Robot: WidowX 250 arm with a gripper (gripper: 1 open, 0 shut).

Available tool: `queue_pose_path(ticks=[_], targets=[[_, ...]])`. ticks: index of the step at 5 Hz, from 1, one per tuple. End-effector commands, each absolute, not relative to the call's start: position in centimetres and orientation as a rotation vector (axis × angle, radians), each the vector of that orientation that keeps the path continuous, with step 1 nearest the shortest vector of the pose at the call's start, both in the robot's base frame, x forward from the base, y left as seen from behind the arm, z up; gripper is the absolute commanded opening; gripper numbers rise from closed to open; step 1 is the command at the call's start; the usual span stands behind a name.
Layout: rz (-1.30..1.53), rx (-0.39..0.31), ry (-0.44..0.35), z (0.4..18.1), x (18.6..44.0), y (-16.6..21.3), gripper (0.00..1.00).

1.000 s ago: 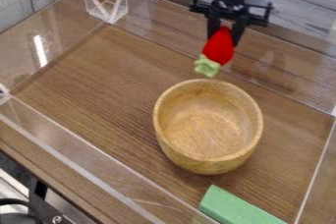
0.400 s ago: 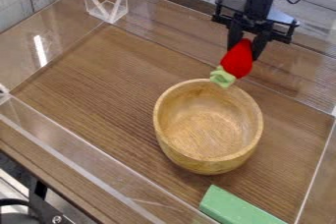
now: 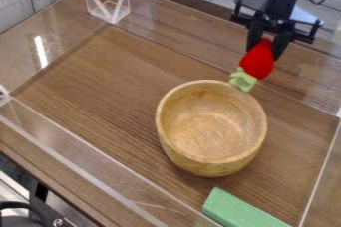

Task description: Move the red object to the right side of the table

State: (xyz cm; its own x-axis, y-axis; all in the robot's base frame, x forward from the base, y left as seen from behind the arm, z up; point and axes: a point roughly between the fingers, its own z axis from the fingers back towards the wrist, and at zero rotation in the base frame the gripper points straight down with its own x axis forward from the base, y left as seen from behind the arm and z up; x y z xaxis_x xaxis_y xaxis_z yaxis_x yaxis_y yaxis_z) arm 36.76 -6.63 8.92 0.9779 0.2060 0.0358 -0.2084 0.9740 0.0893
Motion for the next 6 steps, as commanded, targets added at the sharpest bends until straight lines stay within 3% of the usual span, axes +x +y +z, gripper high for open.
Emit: queue_pose_path(ticks=[1,4,6], targets=[[0.243,0.078,-0.101,11.1,37.4,-6.8,0.0],[0.346,0.092,-0.053,9.6,37.1,-4.7,0.0],[0.249,0.063,-0.132,13.8,36.1,-7.0,0.0]])
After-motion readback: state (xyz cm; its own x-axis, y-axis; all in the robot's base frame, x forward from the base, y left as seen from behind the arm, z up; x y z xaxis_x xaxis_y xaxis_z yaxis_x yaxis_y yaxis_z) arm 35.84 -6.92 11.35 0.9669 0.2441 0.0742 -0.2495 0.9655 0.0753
